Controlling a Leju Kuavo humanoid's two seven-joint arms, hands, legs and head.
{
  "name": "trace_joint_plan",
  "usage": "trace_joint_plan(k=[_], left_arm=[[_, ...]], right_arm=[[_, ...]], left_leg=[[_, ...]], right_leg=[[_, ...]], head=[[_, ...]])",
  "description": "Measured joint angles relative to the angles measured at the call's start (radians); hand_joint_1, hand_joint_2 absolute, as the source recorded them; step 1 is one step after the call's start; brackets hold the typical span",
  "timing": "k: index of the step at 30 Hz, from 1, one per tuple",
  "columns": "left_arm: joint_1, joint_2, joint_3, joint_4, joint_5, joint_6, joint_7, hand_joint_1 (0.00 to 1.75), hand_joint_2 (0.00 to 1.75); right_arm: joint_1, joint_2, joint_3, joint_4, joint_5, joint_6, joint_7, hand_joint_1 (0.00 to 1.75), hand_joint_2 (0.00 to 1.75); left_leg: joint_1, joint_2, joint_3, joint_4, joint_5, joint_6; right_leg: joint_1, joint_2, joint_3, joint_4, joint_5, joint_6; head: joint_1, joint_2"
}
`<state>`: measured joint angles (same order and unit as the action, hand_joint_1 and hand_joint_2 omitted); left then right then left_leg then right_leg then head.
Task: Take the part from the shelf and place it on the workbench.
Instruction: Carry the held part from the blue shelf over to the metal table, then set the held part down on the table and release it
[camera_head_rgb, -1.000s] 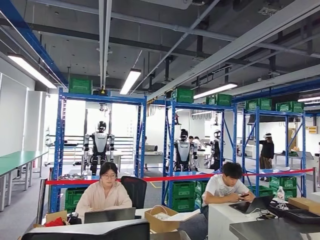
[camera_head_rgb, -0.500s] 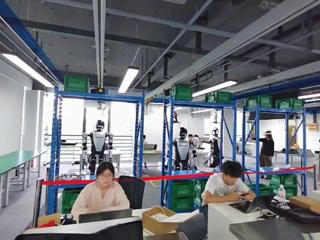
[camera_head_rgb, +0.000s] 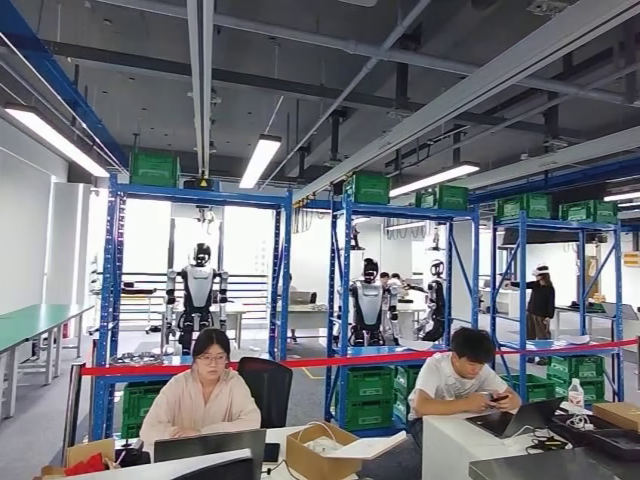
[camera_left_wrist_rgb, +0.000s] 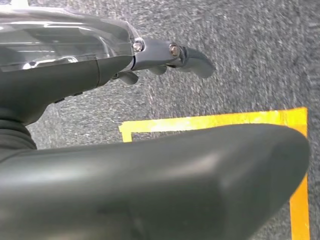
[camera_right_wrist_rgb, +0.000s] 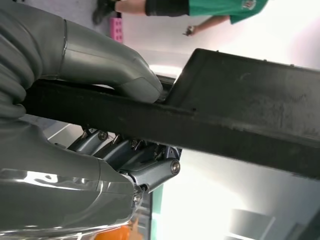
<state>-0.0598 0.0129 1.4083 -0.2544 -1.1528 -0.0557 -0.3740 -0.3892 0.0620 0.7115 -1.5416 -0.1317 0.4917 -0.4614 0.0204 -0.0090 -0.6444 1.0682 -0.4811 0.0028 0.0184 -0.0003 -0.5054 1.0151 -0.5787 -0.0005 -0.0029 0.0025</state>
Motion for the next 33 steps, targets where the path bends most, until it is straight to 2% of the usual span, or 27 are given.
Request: trace_joint_plan(k=[2, 3, 5, 6, 7, 8, 10, 11, 12, 14, 16, 17, 18, 20, 21, 22, 23, 24, 25, 26, 27, 28, 31, 33], left_arm=[[0.001, 0.001, 0.000, 0.000, 0.000, 0.000, -0.001, 0.00, 1.75], [0.001, 0.001, 0.000, 0.000, 0.000, 0.000, -0.001, 0.00, 1.75], [0.000, 0.002, 0.000, 0.000, 0.000, 0.000, -0.002, 0.00, 1.75], [0.000, 0.002, 0.000, 0.000, -0.001, 0.000, -0.002, 0.00, 1.75], [0.000, 0.002, 0.000, 0.000, -0.001, 0.000, -0.002, 0.00, 1.75], [0.001, 0.002, 0.000, 0.000, -0.002, 0.000, -0.002, 0.00, 1.75], [0.003, 0.002, 0.000, 0.000, -0.002, 0.000, -0.002, 0.00, 1.75], [0.002, 0.002, 0.000, 0.000, -0.002, 0.000, -0.002, 0.00, 1.75], [0.000, 0.002, 0.000, 0.000, -0.003, 0.000, -0.002, 0.00, 1.75], [-0.001, 0.002, 0.000, 0.000, -0.004, 0.000, -0.002, 0.00, 1.75], [-0.001, 0.002, 0.000, 0.000, -0.004, -0.001, -0.002, 0.00, 1.75], [-0.002, 0.002, 0.000, 0.000, -0.004, -0.001, -0.002, 0.00, 1.75], [-0.003, 0.002, 0.000, 0.000, -0.004, -0.002, -0.003, 0.00, 1.75], [-0.005, 0.002, 0.000, 0.000, -0.004, -0.004, -0.003, 0.00, 1.75], [-0.004, 0.002, 0.000, 0.000, -0.004, -0.005, -0.003, 0.00, 1.75], [-0.002, 0.002, 0.000, 0.000, -0.004, -0.006, -0.003, 0.00, 1.75], [-0.001, 0.002, 0.000, 0.000, -0.004, -0.006, -0.003, 0.00, 1.75], [-0.001, 0.002, 0.000, 0.000, -0.004, -0.006, -0.004, 0.00, 1.75], [-0.001, 0.002, 0.000, 0.000, -0.004, -0.006, -0.004, 0.00, 1.75], [-0.002, 0.002, 0.000, 0.000, -0.004, -0.006, -0.004, 0.00, 1.75], [-0.004, 0.002, 0.000, 0.000, -0.004, -0.006, -0.004, 0.00, 1.75], [-0.005, 0.002, 0.000, 0.000, -0.004, -0.006, -0.005, 0.00, 1.75], [-0.004, 0.002, 0.000, 0.000, -0.004, -0.006, -0.006, 0.00, 1.75], [-0.004, 0.002, 0.000, 0.000, -0.004, -0.006, -0.006, 0.00, 1.75]], right_arm=[[-0.010, 0.000, 0.004, 0.000, 0.007, -0.003, 0.000, 1.75, 1.75], [-0.013, 0.000, 0.006, 0.001, 0.008, -0.003, 0.000, 1.75, 1.75], [-0.016, -0.001, 0.009, 0.004, 0.009, -0.004, 0.000, 1.75, 1.75], [-0.016, -0.002, 0.010, 0.006, 0.010, -0.004, 0.000, 1.75, 1.75], [-0.015, -0.004, 0.012, 0.008, 0.010, -0.004, 0.000, 1.75, 1.75], [-0.015, -0.005, 0.014, 0.010, 0.009, -0.004, 0.000, 1.75, 1.75], [-0.016, -0.005, 0.017, 0.012, 0.005, -0.004, -0.001, 1.75, 1.75], [-0.017, -0.006, 0.019, 0.013, 0.003, -0.003, -0.001, 1.75, 1.75], [-0.018, -0.006, 0.020, 0.013, 0.002, -0.003, -0.002, 1.75, 1.75], [-0.020, -0.006, 0.022, 0.014, 0.001, -0.003, -0.002, 1.75, 1.75], [-0.022, -0.004, 0.024, 0.013, -0.001, -0.002, -0.002, 1.75, 1.75], [-0.024, -0.004, 0.025, 0.013, -0.002, -0.002, -0.002, 1.75, 1.75], [-0.026, -0.003, 0.025, 0.013, -0.004, -0.001, -0.002, 1.75, 1.75], [-0.029, -0.002, 0.027, 0.016, -0.007, 0.000, -0.002, 1.75, 1.75], [-0.029, -0.002, 0.028, 0.018, -0.009, 0.001, -0.002, 1.75, 1.75], [-0.029, -0.002, 0.029, 0.020, -0.010, 0.002, -0.002, 1.75, 1.75], [-0.028, -0.002, 0.031, 0.022, -0.011, 0.002, -0.002, 1.75, 1.75], [-0.028, -0.002, 0.031, 0.022, -0.013, 0.002, -0.002, 1.75, 1.75], [-0.028, -0.002, 0.032, 0.023, -0.014, 0.002, -0.002, 1.75, 1.75], [-0.030, -0.002, 0.032, 0.023, -0.014, 0.003, -0.002, 1.75, 1.75], [-0.031, -0.002, 0.033, 0.023, -0.015, 0.005, -0.002, 1.75, 1.75], [-0.033, -0.002, 0.034, 0.024, -0.016, 0.006, -0.002, 1.75, 1.75], [-0.039, 0.000, 0.038, 0.023, -0.017, 0.009, -0.001, 1.75, 1.75], [-0.044, 0.001, 0.040, 0.023, -0.019, 0.009, -0.002, 1.75, 1.75]], left_leg=[[0.004, -0.007, 0.013, -0.005, -0.007, 0.010], [0.006, -0.010, 0.020, -0.007, -0.011, 0.014], [0.006, -0.016, 0.031, -0.008, -0.021, 0.017], [0.006, -0.019, 0.037, -0.008, -0.027, 0.017], [0.006, -0.023, 0.045, -0.008, -0.033, 0.016], [0.006, -0.025, 0.056, -0.008, -0.041, 0.014], [0.007, -0.030, 0.078, -0.011, -0.056, 0.009], [0.007, -0.032, 0.086, -0.013, -0.062, 0.005], [0.009, -0.033, 0.089, -0.016, -0.065, 0.001], [0.012, -0.034, 0.090, -0.024, -0.067, -0.009], [0.013, -0.026, 0.091, -0.026, -0.074, -0.017], [0.012, -0.020, 0.083, -0.008, -0.084, -0.019], [0.011, -0.014, 0.064, 0.030, -0.100, -0.020], [0.009, -0.008, -0.009, 0.151, -0.135, -0.022], [0.009, -0.007, -0.047, 0.202, -0.142, -0.023], [0.009, -0.006, -0.071, 0.224, -0.131, -0.025], [0.009, -0.005, -0.078, 0.210, -0.103, -0.026], [0.009, -0.003, -0.067, 0.164, -0.059, -0.027], [0.009, 0.001, -0.047, 0.109, -0.019, -0.027], [0.008, 0.005, -0.026, 0.057, 0.008, -0.026], [0.006, 0.008, -0.011, 0.023, 0.018, -0.022], [0.003, 0.009, -0.003, 0.008, 0.012, -0.017], [0.002, 0.006, 0.004, -0.003, -0.004, 0.000], [0.005, 0.004, 0.014, -0.006, -0.011, 0.010]], right_leg=[[-0.003, -0.003, -0.014, 0.041, -0.023, 0.012], [-0.006, -0.002, -0.040, 0.092, -0.042, 0.018], [-0.013, -0.002, -0.127, 0.227, -0.078, 0.026], [-0.015, -0.002, -0.167, 0.277, -0.080, 0.029], [-0.017, -0.002, -0.192, 0.291, -0.060, 0.029], [-0.017, -0.001, -0.198, 0.266, -0.022, 0.028], [-0.015, 0.004, -0.168, 0.146, 0.074, 0.021], [-0.012, 0.008, -0.151, 0.096, 0.105, 0.015], [-0.008, 0.012, -0.140, 0.064, 0.118, 0.010], [-0.002, 0.014, -0.134, 0.045, 0.111, -0.002], [-0.005, 0.011, -0.118, 0.018, 0.103, -0.014], [-0.007, 0.008, -0.107, 0.005, 0.101, -0.019], [-0.009, 0.005, -0.096, -0.005, 0.099, -0.023], [-0.007, -0.001, -0.080, -0.010, 0.089, -0.028], [-0.006, -0.002, -0.073, -0.009, 0.082, -0.030], [-0.006, -0.003, -0.064, -0.009, 0.075, -0.030], [-0.006, -0.003, -0.053, -0.009, 0.066, -0.028], [-0.007, -0.003, -0.040, -0.008, 0.057, -0.025], [-0.007, -0.003, -0.027, -0.007, 0.046, -0.021], [-0.005, -0.003, -0.018, -0.003, 0.035, -0.015], [-0.004, -0.003, -0.014, 0.000, 0.027, -0.009], [-0.002, -0.004, -0.013, 0.002, 0.022, -0.005], [-0.003, -0.004, -0.013, 0.006, 0.010, 0.007], [-0.006, -0.003, -0.042, 0.069, -0.019, 0.018]], head=[[0.000, 0.000], [0.000, 0.000], [0.000, 0.000], [0.000, 0.000], [0.000, 0.000], [0.000, 0.000], [0.000, 0.000], [0.000, 0.000], [-0.001, 0.001], [-0.002, 0.002], [-0.002, 0.002], [-0.002, 0.001], [-0.002, 0.001], [-0.002, 0.001], [-0.001, 0.001], [-0.001, 0.001], [-0.001, 0.001], [-0.001, 0.000], [-0.001, 0.000], [-0.001, 0.000], [-0.002, 0.000], [-0.002, 0.000], [-0.002, 0.000], [-0.002, 0.000]])
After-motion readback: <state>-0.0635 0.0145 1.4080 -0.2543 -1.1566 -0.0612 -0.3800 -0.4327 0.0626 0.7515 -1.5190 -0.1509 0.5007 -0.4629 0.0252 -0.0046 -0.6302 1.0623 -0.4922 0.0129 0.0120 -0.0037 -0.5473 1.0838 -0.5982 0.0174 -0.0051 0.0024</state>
